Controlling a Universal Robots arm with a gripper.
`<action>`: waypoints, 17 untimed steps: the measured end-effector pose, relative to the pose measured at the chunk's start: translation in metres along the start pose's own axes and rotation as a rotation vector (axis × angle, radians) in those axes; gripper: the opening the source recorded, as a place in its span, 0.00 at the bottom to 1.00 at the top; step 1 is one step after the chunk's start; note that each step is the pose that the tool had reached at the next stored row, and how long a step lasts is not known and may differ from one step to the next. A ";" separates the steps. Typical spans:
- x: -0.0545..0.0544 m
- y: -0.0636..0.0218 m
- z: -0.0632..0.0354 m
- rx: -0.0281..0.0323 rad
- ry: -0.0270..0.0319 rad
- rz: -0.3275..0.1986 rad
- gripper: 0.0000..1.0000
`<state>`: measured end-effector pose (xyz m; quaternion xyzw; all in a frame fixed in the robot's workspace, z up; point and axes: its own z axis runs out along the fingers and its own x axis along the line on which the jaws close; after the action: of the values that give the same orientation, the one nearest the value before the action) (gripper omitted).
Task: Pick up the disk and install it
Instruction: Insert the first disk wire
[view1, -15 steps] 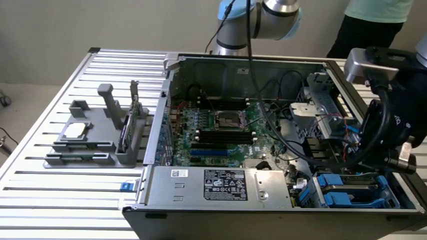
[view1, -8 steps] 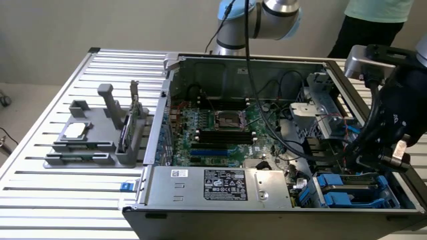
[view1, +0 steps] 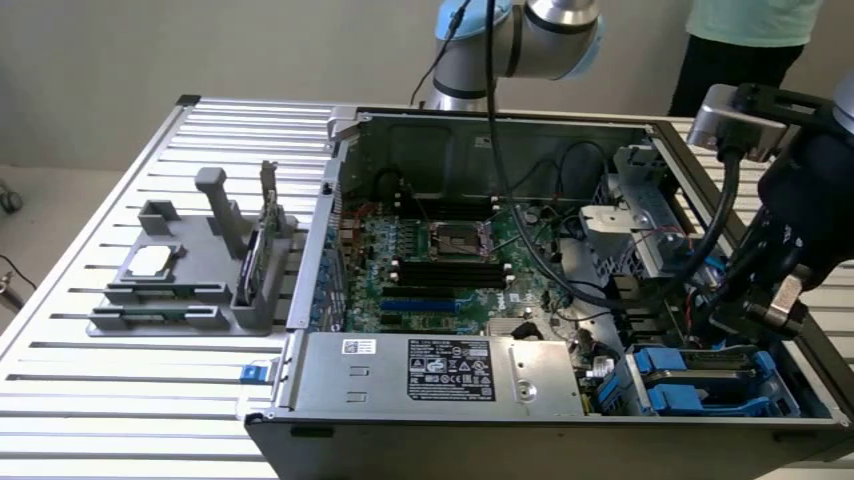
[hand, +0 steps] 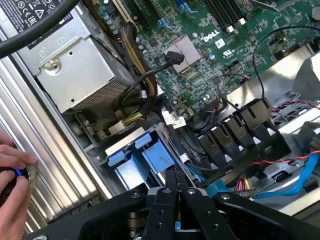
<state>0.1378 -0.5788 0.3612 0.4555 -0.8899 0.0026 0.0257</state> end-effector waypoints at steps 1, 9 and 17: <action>0.000 0.0000 0.0000 -0.0007 -0.0003 0.015 0.11; 0.000 0.0000 0.0000 -0.0066 -0.0026 0.137 0.11; 0.000 0.0000 0.0000 -0.0126 -0.0049 0.262 0.18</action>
<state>0.1378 -0.5788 0.3612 0.3350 -0.9418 -0.0008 0.0258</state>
